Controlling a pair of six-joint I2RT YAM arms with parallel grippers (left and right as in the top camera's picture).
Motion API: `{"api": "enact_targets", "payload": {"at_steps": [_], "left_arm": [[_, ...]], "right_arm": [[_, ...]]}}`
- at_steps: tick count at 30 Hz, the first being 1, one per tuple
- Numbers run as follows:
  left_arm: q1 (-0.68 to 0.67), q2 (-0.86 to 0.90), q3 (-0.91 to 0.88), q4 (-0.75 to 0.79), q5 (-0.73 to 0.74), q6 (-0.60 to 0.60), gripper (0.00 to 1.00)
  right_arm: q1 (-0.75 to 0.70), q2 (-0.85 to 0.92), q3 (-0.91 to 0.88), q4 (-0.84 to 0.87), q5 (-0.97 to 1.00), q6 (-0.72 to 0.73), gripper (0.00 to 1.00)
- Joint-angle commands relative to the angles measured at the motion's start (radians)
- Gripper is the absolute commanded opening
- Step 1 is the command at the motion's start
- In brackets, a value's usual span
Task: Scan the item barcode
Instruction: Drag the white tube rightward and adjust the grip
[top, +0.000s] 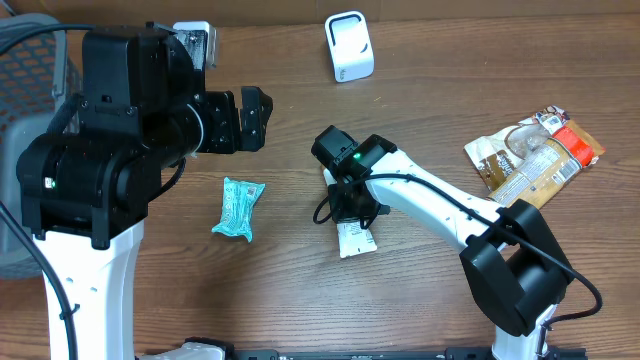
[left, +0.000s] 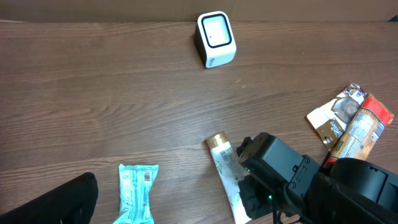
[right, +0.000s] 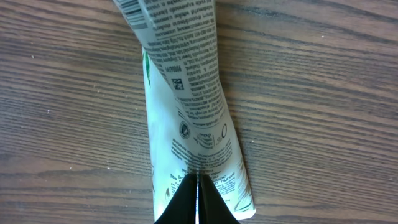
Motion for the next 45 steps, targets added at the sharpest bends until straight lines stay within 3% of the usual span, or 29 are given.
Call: {"api": "enact_targets", "payload": {"at_steps": [1,8,17,26,35,41,45], "left_arm": [[-0.001,0.003,0.006,0.004,0.006,0.022,1.00],[-0.001,0.003,0.006,0.004,0.007,0.022,1.00],[-0.001,0.003,0.006,0.003,0.006,0.022,1.00],[-0.001,0.003,0.006,0.004,0.007,0.022,1.00],[-0.001,0.003,0.006,0.004,0.006,0.022,0.99],[-0.001,0.003,0.006,0.003,0.007,0.022,1.00],[-0.001,0.003,0.006,0.004,0.007,0.022,1.00]], "right_arm": [[-0.004,-0.021,-0.026,0.015,0.018,0.024,0.04],[-0.003,-0.002,-0.116,0.095,-0.043,0.045,0.04],[-0.023,0.108,-0.093,0.114,-0.226,-0.119,0.04],[-0.042,0.120,-0.040,0.080,-0.256,-0.153,0.04],[-0.042,0.028,0.163,-0.016,-0.094,-0.149,0.04],[-0.042,0.011,0.163,-0.008,0.082,-0.063,0.04],[-0.041,0.035,0.146,0.037,0.085,-0.058,0.04]]}}
